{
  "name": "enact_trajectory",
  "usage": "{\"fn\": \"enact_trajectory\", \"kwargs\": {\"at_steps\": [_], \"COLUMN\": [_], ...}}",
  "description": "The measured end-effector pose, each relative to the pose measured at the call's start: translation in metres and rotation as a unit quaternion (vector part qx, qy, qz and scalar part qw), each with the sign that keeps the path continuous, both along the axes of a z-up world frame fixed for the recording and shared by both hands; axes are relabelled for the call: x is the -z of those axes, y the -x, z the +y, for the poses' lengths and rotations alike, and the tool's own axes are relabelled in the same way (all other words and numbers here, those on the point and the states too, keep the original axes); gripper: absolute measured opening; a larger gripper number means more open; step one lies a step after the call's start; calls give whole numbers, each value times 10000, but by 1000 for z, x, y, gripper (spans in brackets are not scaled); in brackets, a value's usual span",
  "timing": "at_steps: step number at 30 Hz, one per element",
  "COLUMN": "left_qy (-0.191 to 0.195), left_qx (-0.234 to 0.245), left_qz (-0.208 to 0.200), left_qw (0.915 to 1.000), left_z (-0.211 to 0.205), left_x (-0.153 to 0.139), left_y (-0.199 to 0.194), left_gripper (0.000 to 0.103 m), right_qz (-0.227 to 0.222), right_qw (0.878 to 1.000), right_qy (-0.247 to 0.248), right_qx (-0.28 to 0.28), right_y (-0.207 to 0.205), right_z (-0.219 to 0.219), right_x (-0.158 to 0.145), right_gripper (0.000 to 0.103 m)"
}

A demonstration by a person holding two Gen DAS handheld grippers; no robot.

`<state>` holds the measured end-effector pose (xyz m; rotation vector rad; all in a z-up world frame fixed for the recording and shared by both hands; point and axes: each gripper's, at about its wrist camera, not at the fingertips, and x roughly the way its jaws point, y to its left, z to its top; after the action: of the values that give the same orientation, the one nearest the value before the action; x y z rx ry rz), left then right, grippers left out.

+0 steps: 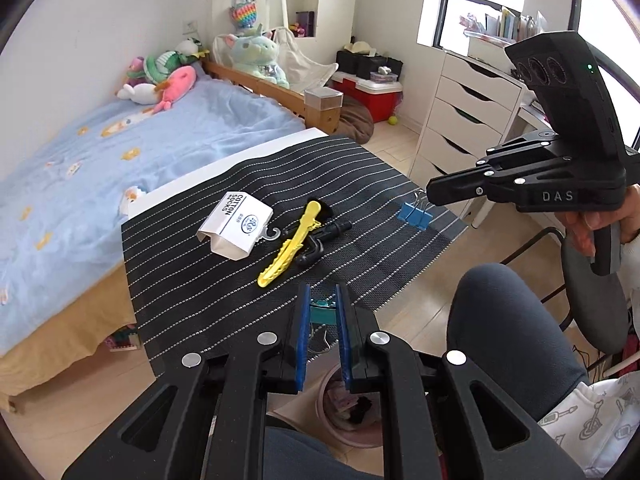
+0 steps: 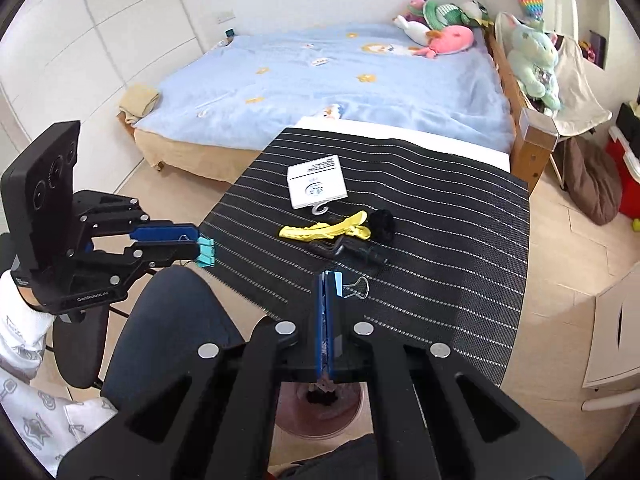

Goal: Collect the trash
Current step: 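Carry the blue binder clip over the pink bin and open the right gripper, then hold the teal binder clip over the pink bin and open the left gripper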

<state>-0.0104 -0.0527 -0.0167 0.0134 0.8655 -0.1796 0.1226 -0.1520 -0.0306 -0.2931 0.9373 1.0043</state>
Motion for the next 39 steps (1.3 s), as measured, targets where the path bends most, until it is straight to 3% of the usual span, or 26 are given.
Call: {"fn": "enact_trajectory", "kwargs": {"at_steps": [16, 26, 27, 29, 30, 31, 39], "left_qy": [139, 218, 215, 214, 213, 208, 245], "left_qx": [38, 65, 66, 68, 67, 68, 116], "left_qz": [-3, 5, 0, -8, -9, -3, 46], "left_qw": [9999, 9997, 9997, 9997, 9998, 9998, 9996], "left_z": [-24, -30, -31, -31, -32, -32, -34], "left_x": [3, 3, 3, 2, 2, 2, 3], "left_y": [34, 42, 42, 42, 43, 43, 43], "left_gripper": [13, 13, 13, 13, 13, 13, 13], "right_qz": [140, 320, 272, 225, 233, 239, 172], "right_qw": [9988, 9979, 9979, 9984, 9987, 9993, 9994], "right_qy": [262, 260, 316, 342, 300, 191, 185], "right_qx": [-393, -504, -486, -400, -347, -222, 223], "right_y": [71, 83, 83, 83, 81, 78, 67], "right_z": [-13, -15, -15, -15, -16, -20, -30], "right_x": [22, 34, 34, 35, 35, 34, 30], "right_gripper": [1, 3, 10, 50, 81, 91, 97]}}
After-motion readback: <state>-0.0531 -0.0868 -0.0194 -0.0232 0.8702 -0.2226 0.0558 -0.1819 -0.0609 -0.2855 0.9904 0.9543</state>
